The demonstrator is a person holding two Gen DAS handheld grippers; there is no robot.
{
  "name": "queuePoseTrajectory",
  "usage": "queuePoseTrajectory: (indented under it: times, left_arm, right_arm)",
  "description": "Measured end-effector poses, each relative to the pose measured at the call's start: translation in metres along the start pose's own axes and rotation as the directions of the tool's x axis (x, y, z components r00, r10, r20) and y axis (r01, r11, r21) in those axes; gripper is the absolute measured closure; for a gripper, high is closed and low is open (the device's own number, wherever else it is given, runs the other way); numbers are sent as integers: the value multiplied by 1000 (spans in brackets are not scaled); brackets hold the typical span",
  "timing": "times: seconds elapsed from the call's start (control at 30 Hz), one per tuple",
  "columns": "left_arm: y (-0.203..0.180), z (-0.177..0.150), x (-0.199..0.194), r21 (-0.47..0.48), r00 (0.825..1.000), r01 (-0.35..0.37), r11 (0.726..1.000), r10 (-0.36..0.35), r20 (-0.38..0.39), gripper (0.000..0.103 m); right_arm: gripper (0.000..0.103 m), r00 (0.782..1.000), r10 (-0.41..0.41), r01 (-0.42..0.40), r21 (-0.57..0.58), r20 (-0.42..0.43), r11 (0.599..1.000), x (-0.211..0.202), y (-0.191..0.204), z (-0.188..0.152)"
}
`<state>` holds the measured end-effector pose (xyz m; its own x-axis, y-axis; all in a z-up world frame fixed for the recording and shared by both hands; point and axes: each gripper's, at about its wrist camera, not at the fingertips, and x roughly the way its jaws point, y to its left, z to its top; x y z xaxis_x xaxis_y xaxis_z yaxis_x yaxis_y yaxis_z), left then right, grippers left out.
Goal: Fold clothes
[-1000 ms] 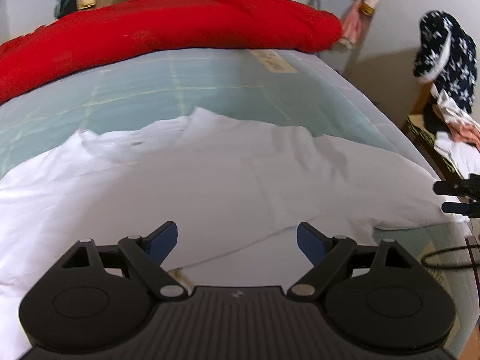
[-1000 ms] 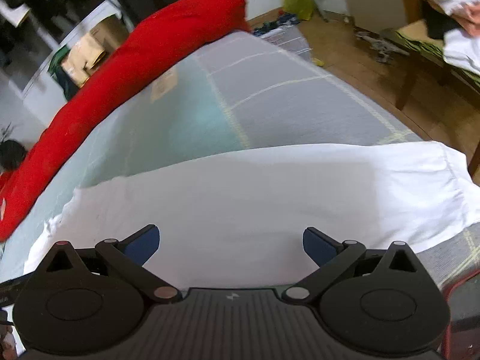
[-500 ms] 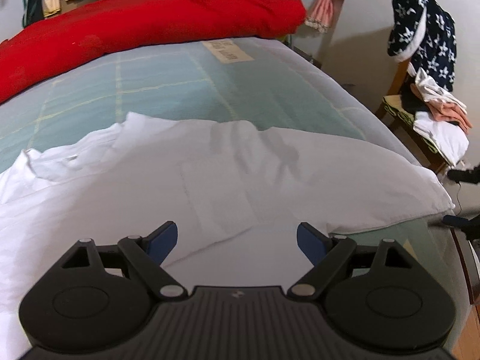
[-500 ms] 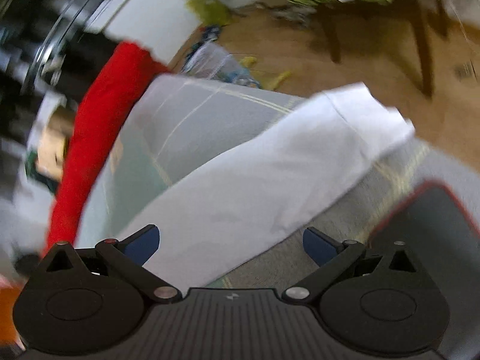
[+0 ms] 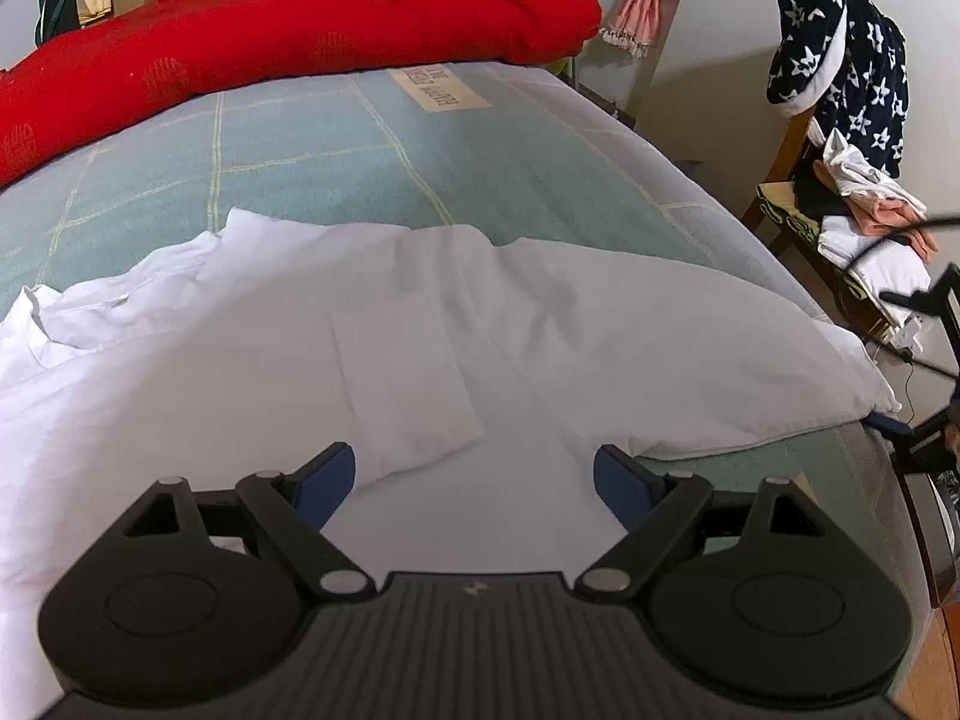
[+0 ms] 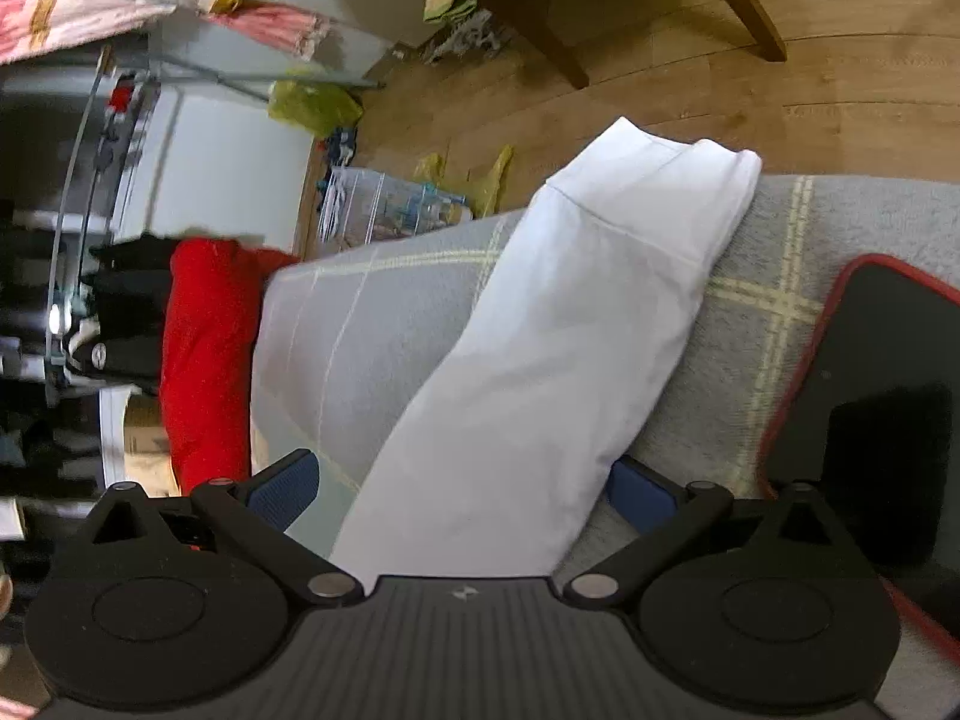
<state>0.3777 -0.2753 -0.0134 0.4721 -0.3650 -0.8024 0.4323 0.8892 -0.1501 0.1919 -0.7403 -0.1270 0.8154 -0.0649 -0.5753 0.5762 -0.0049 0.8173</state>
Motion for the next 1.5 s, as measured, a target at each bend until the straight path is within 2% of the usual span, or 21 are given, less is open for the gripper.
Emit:
queuePoseTrajectory:
  times: [0.17,0.33,0.47,0.57,0.67,0.73,0.97,1.1,1.37,1.43,1.5]
  left_arm:
    - [2,0,0,-5,1000,3,1000,-3,0,16]
    - [4,0,0,-11,1000,7,1000,-7,1,16]
    - [5,-1,-1,-6,1000,11,1000,-11,-2,16]
    - [7,-2,-1,-5,1000,18,1000,-18,-5,16]
    - [9,-3,-2,-8,1000,23,1000,-23,-6,16]
    - [11,-4,-4,-9,1000,24,1000,-24,-5,16]
    - [23,-8,-8,-24,1000,12,1000,-13,-11,16]
    - [26,-7,-11,-4,1000,4,1000,-4,-11,16]
    - [29,-7,-17,128,999,-1,992,6,-33,16]
    - [31,-8,-19,148,999,-2,989,8,-35,16]
    - [35,-9,-21,154,999,-6,988,12,-35,16]
  right_arm:
    - [0,997,71,-73,144,17,987,8,-9,-19]
    - [0,989,104,-120,168,101,979,10,-19,-40]
    - [0,975,126,-151,131,184,980,22,-17,-37]
    - [0,966,119,-134,50,229,990,31,-8,-34]
    - [0,963,120,-117,-24,243,993,38,0,-33]
    - [0,962,139,-134,-38,236,990,38,1,-31]
    - [0,942,276,-278,-17,190,961,28,2,-27]
    - [0,944,303,-299,-54,129,953,26,17,-32]
    - [0,950,306,-313,-220,-65,924,37,59,-46]
    - [0,953,273,-301,-296,-131,907,42,73,-49]
    - [0,947,256,-313,-368,-196,876,45,86,-54]
